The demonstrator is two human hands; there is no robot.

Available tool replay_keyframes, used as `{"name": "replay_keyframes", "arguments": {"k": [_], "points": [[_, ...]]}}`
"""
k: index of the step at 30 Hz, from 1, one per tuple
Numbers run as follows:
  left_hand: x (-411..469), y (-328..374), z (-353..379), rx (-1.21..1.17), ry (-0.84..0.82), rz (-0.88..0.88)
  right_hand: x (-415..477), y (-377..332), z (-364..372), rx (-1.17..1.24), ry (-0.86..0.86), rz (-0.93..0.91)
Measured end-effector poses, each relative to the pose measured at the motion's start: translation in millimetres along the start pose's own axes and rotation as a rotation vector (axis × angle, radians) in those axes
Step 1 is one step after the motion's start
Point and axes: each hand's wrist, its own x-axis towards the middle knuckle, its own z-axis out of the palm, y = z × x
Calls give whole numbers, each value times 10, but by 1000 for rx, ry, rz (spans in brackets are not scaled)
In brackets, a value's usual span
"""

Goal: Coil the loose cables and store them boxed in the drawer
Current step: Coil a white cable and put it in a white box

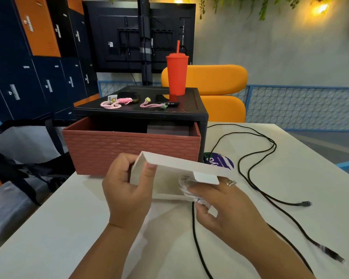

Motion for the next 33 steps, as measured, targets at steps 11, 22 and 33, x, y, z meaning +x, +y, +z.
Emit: {"name": "replay_keyframes", "arguments": {"k": [11, 22, 33], "points": [[-22, -32, 18, -48, 44, -137, 35, 51, 255, -38, 100, 49], [42, -167, -21, 11, 104, -379, 10, 98, 288, -110, -113, 155], [160, -442, -156, 63, 16, -605, -23, 128, 256, 221, -372, 444]]}}
